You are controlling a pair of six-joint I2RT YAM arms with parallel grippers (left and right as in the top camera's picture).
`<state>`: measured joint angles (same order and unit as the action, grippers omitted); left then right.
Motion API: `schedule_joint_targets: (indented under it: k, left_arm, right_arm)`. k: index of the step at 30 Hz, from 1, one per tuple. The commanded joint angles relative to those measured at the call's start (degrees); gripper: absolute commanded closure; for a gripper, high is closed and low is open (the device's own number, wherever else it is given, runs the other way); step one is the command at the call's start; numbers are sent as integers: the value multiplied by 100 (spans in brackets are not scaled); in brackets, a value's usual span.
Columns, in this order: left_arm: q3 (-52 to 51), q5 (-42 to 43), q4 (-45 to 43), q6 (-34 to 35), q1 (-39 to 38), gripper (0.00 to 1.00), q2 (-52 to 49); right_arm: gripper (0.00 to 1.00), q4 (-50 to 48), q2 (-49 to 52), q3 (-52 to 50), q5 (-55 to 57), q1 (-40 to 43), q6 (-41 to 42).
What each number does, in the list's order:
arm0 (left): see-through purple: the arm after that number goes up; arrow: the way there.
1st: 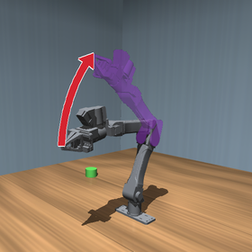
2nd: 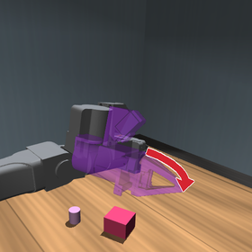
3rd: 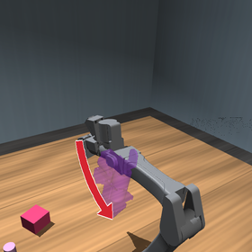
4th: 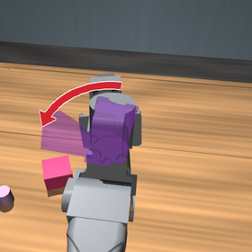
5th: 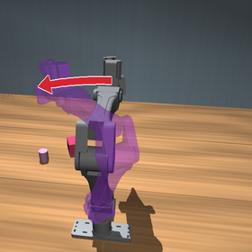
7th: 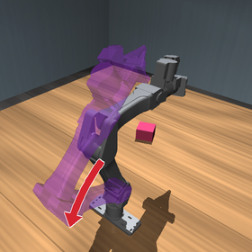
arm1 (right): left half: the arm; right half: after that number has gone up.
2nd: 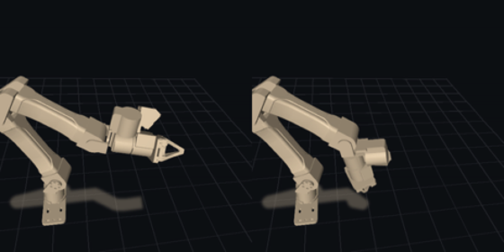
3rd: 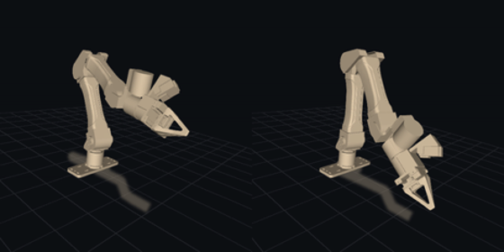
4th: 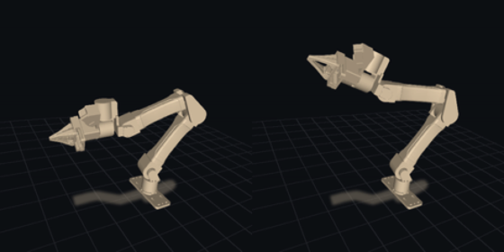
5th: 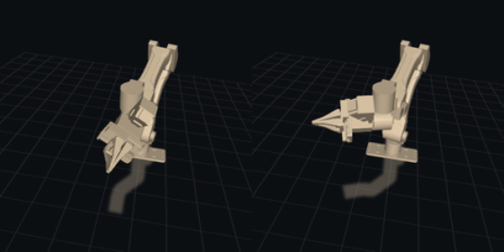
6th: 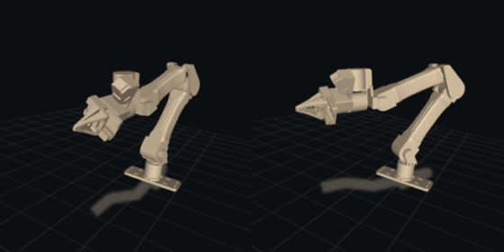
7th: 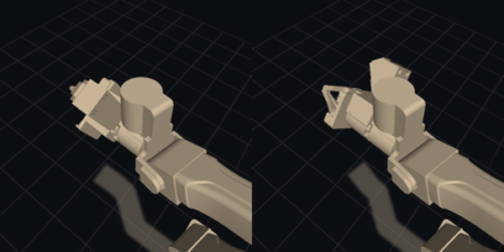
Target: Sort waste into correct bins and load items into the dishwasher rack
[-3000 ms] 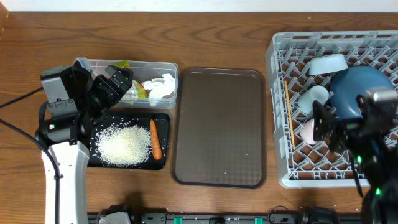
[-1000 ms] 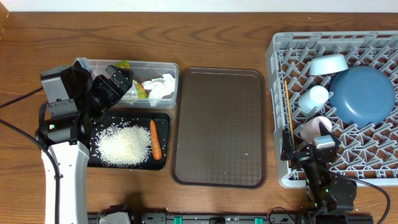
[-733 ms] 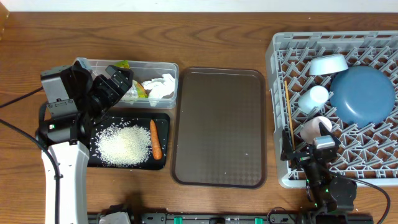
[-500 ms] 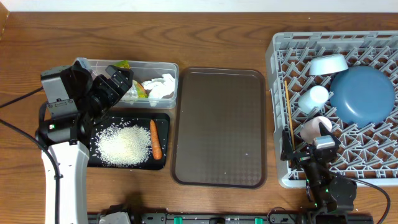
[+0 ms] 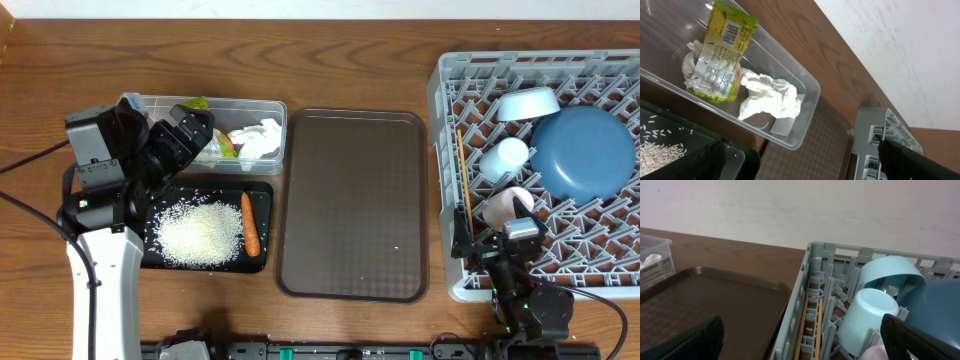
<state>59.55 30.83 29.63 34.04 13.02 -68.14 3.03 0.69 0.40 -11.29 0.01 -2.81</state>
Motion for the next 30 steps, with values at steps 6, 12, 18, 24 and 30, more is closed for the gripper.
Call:
schedule_joint_targets:
  k: [6, 12, 18, 24, 30]
  left_arm:
    - [24, -70, 35, -120, 2, 0, 682]
    - [22, -391, 83, -125, -17, 0, 2081]
    - [-212, -761, 107, -125, -538, 0, 3355]
    - [-1314, -798, 94, -120, -1222, 0, 4391]
    - [-2872, -804, -356, -125, -1543, 0, 5123]
  right_arm:
    - [1, 22, -35, -11, 35, -120, -90]
    - [1, 22, -35, -11, 35, -120, -90]
    - [1, 24, -35, -11, 35, -120, -90]
    - [1, 22, -35, -11, 35, -120, -90]
    - [1, 22, -35, -11, 37, -120, -90]
